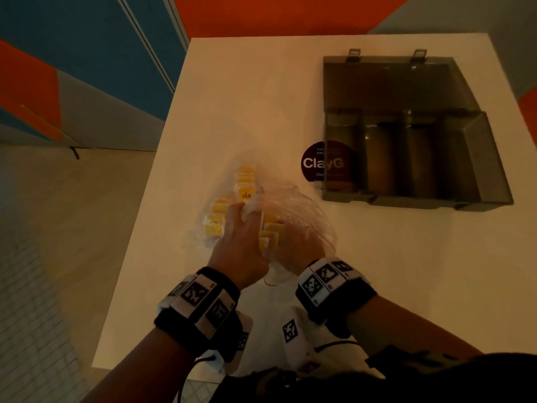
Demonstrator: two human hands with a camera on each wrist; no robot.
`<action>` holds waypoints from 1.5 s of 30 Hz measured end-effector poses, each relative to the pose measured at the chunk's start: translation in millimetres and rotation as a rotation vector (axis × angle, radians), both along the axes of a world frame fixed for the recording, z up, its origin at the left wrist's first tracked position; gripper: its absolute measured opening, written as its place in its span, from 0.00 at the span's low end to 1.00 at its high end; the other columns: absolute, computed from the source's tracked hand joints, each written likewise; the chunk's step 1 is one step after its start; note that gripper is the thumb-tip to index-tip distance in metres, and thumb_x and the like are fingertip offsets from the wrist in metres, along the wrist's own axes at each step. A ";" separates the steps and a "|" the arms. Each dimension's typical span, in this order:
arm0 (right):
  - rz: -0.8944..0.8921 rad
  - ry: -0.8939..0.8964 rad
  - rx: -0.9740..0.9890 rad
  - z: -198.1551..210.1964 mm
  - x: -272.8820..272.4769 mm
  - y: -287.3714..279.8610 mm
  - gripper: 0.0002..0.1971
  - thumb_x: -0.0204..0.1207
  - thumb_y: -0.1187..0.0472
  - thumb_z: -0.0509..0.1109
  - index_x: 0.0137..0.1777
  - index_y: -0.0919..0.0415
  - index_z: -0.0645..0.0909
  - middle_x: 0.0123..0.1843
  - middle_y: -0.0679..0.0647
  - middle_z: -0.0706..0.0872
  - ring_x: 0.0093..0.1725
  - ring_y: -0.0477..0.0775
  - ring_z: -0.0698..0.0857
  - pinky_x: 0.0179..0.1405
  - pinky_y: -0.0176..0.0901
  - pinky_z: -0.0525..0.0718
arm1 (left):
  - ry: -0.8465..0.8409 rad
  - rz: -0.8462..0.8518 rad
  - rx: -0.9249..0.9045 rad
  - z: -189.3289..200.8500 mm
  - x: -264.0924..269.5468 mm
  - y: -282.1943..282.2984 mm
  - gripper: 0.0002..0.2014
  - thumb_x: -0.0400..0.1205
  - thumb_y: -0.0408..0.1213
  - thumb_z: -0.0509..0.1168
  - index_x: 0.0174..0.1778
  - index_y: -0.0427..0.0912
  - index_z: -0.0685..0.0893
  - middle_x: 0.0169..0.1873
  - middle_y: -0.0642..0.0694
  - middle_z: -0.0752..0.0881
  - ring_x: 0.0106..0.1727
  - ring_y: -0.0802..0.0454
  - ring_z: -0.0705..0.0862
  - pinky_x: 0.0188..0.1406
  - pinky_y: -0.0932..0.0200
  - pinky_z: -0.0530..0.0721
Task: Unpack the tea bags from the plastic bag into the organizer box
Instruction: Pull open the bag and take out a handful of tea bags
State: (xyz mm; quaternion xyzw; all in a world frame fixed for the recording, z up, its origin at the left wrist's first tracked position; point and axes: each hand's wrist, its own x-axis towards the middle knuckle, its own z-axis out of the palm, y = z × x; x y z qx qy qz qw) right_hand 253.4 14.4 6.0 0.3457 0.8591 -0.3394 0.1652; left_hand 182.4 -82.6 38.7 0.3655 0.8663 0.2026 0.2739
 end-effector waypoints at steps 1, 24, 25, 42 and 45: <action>-0.001 0.006 -0.022 -1.1 -1.6 -1.0 0.26 0.73 0.47 0.67 0.65 0.63 0.75 0.63 0.63 0.81 0.63 0.65 0.80 0.59 0.54 0.78 | -0.018 0.019 0.004 -0.7 -1.4 0.5 0.51 0.70 0.31 0.69 0.79 0.56 0.40 0.67 0.45 0.59 0.63 0.38 0.72 0.46 0.48 0.84; -0.031 0.536 -0.118 30.8 23.7 16.5 0.09 0.70 0.58 0.75 0.34 0.64 0.83 0.31 0.52 0.85 0.32 0.46 0.81 0.36 0.32 0.77 | -0.148 0.038 0.023 9.4 -19.8 8.8 0.53 0.70 0.29 0.71 0.79 0.51 0.39 0.66 0.44 0.57 0.72 0.39 0.61 0.67 0.51 0.71; -0.068 0.526 -0.118 35.9 28.8 21.5 0.09 0.69 0.57 0.75 0.33 0.62 0.82 0.29 0.45 0.81 0.30 0.39 0.78 0.33 0.28 0.76 | -0.153 0.027 0.031 8.7 -20.6 8.9 0.50 0.70 0.27 0.69 0.79 0.52 0.42 0.65 0.45 0.58 0.72 0.40 0.61 0.64 0.54 0.72; -0.463 0.542 -0.615 82.8 62.7 46.0 0.07 0.67 0.62 0.75 0.33 0.60 0.79 0.27 0.50 0.88 0.28 0.46 0.87 0.30 0.34 0.87 | -0.535 0.115 0.408 67.4 16.9 28.1 0.22 0.77 0.49 0.63 0.66 0.54 0.67 0.56 0.54 0.77 0.46 0.61 0.81 0.35 0.74 0.83; -0.479 0.625 -0.580 88.4 56.3 40.7 0.07 0.69 0.61 0.74 0.33 0.58 0.79 0.30 0.53 0.87 0.31 0.51 0.86 0.28 0.35 0.85 | -0.778 0.129 0.356 65.0 21.9 32.3 0.17 0.82 0.41 0.58 0.66 0.53 0.67 0.50 0.54 0.81 0.42 0.60 0.86 0.35 0.64 0.89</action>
